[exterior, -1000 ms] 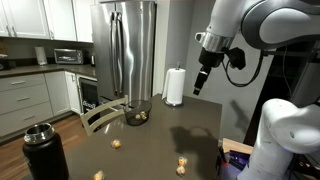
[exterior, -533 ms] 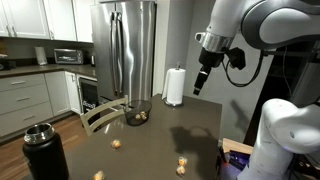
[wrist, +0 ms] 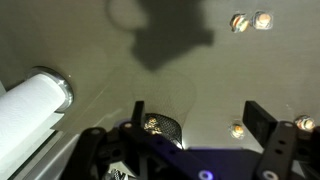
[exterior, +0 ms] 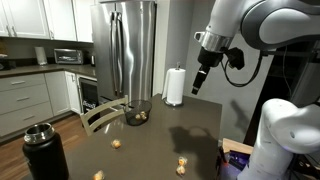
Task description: Move the basket to the center of the table
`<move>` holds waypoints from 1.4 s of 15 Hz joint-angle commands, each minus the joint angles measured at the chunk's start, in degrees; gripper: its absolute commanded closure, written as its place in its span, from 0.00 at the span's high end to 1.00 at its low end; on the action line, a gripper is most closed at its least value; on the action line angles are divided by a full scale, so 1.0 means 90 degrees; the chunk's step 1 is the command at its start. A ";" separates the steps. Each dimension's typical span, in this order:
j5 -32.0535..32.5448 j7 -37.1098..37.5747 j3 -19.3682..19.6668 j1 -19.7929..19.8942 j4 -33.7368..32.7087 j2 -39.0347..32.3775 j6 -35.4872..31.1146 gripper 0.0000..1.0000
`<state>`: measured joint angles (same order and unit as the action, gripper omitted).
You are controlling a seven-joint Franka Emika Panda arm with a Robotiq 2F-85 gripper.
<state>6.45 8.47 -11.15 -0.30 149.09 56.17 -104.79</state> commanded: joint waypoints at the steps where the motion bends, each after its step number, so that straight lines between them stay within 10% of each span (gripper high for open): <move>1: 0.0078 0.0173 -0.0045 -0.0042 -0.0095 -0.0439 -0.0635 1.00; 9: -0.0053 0.0006 0.0421 0.0194 -0.1470 -0.2658 -0.1703 1.00; 21: -0.0703 -0.0495 0.0880 -0.0122 -0.4454 -0.5670 -0.0687 1.00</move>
<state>1.75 6.90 -3.70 -0.47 114.76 10.28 -115.05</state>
